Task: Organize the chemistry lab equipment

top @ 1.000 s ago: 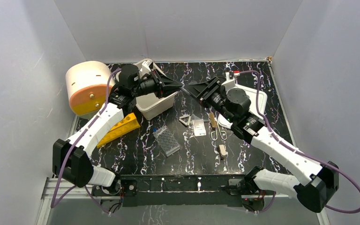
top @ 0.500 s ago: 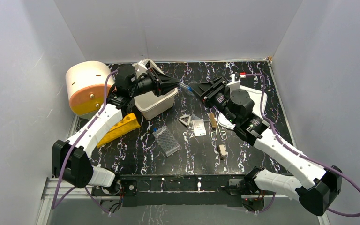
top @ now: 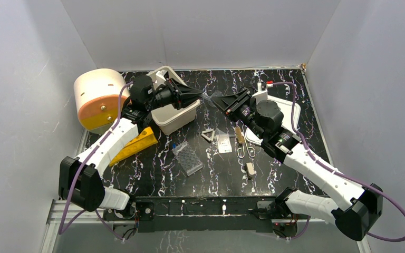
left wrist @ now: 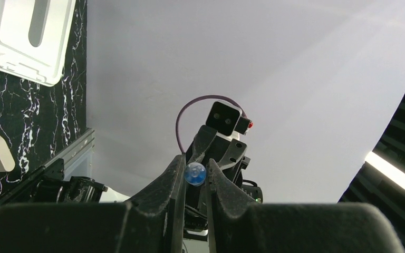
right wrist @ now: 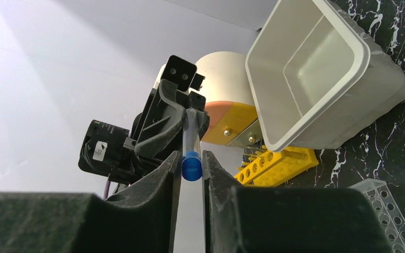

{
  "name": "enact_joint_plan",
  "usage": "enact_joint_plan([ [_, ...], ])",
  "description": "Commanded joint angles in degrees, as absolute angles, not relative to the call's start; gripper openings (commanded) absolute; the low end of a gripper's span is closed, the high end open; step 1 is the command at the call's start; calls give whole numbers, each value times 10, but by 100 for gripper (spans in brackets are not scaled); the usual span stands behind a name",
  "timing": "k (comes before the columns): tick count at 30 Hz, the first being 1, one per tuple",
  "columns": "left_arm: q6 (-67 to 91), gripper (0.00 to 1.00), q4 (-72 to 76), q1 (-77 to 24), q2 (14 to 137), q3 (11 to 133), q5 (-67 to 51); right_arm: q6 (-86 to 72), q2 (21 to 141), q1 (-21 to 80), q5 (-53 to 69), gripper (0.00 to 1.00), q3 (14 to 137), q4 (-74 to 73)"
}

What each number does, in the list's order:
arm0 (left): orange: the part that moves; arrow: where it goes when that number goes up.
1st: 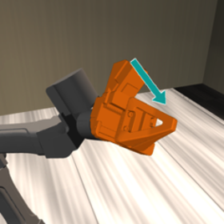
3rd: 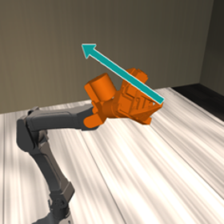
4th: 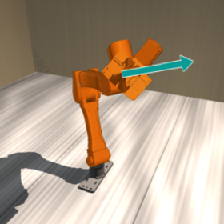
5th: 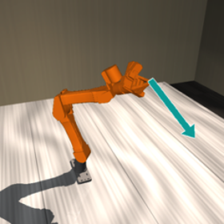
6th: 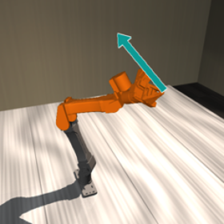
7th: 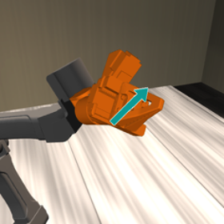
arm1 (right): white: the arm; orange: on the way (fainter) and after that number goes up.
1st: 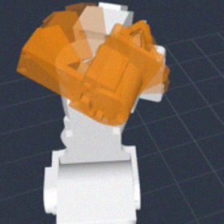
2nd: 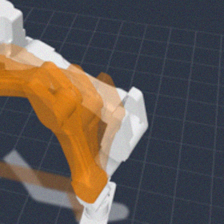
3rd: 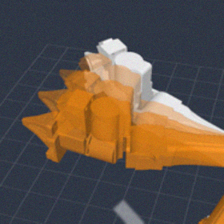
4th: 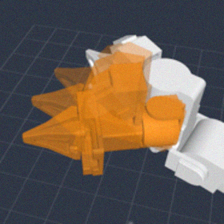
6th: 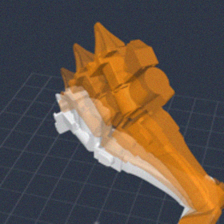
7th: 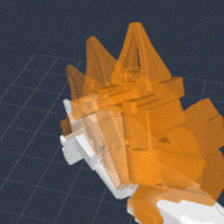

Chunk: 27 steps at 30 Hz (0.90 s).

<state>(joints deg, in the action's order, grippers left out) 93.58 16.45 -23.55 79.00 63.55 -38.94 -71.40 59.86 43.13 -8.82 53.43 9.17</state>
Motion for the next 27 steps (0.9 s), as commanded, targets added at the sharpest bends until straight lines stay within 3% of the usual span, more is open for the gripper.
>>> enact_joint_plan([
  [1, 940, 0, 181, -230, 774, 636, -403, -700, 587, 430, -85, 26, 538, 139],
  [4, 935, 0, 174, -229, 775, 643, -404, -689, 585, 430, -78, 37, 544, 140],
  [6, 934, 0, 172, -228, 776, 643, -405, -689, 586, 430, -76, 39, 542, 140],
  [14, 920, 3, 148, -225, 771, 648, -407, -672, 581, 429, -95, 20, 555, 105],
  [15, 916, 7, 143, -224, 770, 648, -408, -666, 581, 430, -98, 19, 559, 98],
  [17, 905, 27, 128, -222, 768, 648, -406, -653, 585, 430, -98, 19, 571, 77],
  [20, 849, 47, 81, -211, 761, 654, -399, -617, 593, 430, -98, 18, 592, 30],
  [27, 565, 66, -216, -146, 745, 745, -301, -474, 632, 429, -98, 18, 662, -135],
])
